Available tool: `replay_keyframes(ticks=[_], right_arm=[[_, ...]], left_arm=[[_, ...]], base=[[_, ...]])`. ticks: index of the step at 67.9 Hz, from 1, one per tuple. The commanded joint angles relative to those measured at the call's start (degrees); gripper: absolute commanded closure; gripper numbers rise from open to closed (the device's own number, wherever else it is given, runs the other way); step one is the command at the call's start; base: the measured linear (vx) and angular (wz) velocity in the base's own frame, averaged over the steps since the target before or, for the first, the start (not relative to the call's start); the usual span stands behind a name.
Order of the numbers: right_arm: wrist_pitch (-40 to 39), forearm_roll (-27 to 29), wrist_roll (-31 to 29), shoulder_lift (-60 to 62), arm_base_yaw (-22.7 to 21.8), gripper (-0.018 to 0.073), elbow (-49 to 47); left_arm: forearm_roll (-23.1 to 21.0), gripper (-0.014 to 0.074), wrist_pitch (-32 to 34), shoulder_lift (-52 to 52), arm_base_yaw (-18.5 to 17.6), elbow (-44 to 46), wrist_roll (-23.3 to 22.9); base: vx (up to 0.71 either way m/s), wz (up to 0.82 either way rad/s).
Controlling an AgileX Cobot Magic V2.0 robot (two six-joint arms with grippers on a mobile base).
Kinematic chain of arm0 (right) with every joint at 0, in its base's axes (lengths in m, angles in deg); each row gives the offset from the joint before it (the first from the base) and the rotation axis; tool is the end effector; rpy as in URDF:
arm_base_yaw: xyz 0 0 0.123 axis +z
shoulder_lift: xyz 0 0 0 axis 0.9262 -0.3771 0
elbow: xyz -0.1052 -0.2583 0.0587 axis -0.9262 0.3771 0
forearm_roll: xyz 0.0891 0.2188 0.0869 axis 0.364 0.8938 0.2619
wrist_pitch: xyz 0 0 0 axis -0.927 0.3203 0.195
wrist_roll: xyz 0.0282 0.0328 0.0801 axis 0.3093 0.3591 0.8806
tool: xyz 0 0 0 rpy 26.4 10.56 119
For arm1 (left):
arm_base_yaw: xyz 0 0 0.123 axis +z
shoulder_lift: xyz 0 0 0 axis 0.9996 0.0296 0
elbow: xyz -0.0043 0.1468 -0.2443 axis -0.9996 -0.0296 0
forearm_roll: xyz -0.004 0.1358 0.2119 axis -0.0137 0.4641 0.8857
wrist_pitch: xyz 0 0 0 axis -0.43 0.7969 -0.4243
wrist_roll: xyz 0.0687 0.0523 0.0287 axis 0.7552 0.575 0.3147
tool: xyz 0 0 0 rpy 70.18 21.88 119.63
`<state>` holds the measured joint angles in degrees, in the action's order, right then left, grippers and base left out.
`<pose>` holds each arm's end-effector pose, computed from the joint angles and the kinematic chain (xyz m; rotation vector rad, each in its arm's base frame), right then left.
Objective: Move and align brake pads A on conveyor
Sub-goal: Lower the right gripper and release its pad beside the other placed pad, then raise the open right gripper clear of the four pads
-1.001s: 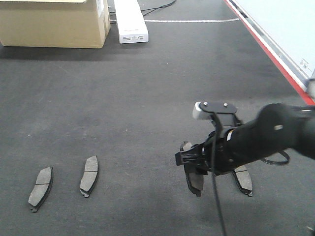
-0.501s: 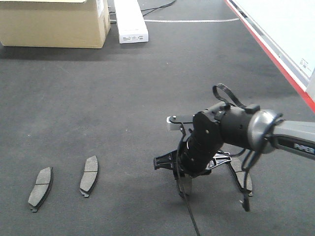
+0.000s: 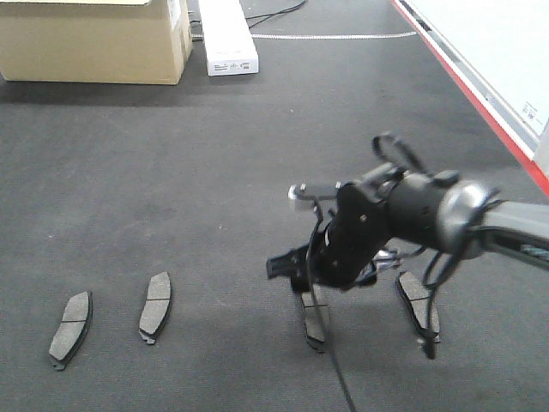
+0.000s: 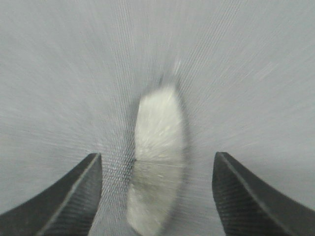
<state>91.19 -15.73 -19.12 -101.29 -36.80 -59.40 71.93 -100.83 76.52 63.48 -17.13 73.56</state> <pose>0.3260 0.1911 0.2068 -0.2361 2.7837 0.1610 0.0337 -0.0084 0.3013 0.2210 1.9027 -0.3292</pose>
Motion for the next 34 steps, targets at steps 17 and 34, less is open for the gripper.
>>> replay_keyframes(ticks=[17,34], right_arm=[[-4.9,-11.28,0.58,24.44,-0.19,0.0123,10.39],[-5.62,-14.24,-0.03,47.2,-0.19,0.0125,21.69]], left_arm=[[0.0,0.0174,4.36,0.72,-0.33,1.17,0.04],[0.0,0.0174,4.74,0.72,-0.33,1.17,0.04]], base=[[0.0,0.0],[0.0,0.0]])
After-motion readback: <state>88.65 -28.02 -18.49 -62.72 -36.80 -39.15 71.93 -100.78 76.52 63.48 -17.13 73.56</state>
